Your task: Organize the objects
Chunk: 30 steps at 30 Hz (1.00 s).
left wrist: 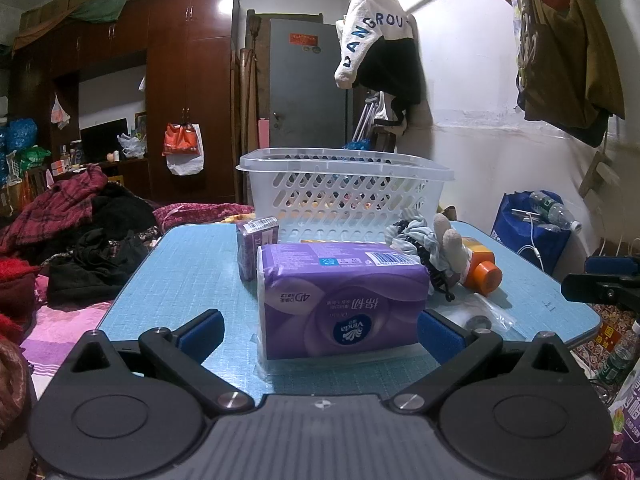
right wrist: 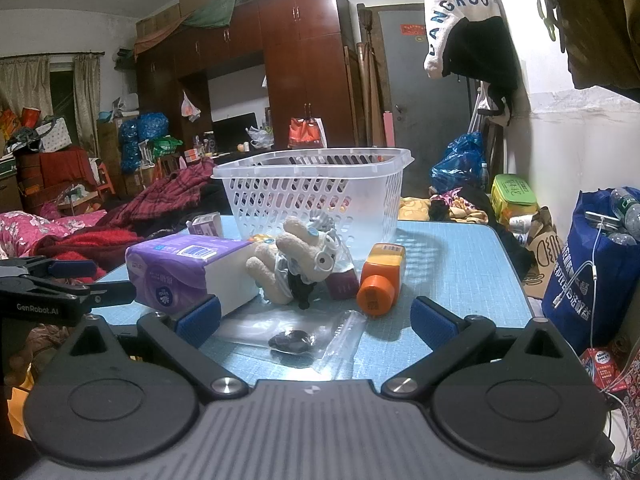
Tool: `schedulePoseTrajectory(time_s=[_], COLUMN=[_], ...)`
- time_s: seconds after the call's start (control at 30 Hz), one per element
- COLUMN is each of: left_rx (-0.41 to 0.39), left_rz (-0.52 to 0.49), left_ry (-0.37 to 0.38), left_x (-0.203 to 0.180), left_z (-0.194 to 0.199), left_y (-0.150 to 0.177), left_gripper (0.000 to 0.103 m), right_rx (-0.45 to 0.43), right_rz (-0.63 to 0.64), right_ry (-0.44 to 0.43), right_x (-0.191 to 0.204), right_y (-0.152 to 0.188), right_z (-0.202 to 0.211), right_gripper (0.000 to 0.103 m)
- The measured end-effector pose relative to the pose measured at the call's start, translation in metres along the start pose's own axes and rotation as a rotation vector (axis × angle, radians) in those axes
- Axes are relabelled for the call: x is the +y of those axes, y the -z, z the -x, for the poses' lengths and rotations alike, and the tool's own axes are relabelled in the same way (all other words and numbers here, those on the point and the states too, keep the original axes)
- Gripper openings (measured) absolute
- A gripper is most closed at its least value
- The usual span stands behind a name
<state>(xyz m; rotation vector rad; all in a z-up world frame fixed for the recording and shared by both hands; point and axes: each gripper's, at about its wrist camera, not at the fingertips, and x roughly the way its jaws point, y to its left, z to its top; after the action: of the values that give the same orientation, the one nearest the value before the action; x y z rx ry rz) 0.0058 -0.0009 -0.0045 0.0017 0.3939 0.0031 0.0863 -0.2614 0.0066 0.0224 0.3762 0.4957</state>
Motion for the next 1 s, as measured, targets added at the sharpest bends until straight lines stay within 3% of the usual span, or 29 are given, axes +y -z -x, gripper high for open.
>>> schedulePoseTrajectory(time_s=[1.0], left_rx=[-0.001], left_rz=[-0.003], left_ry=[0.006], left_x=[-0.0017], left_z=[-0.0002], left_y=[0.001], left_gripper=[0.103], right_rx=[0.001], right_rz=[0.0], right_ry=[0.0], right_x=[-0.0002], right_y=[0.0001], right_z=[0.0002], right_gripper=[0.103])
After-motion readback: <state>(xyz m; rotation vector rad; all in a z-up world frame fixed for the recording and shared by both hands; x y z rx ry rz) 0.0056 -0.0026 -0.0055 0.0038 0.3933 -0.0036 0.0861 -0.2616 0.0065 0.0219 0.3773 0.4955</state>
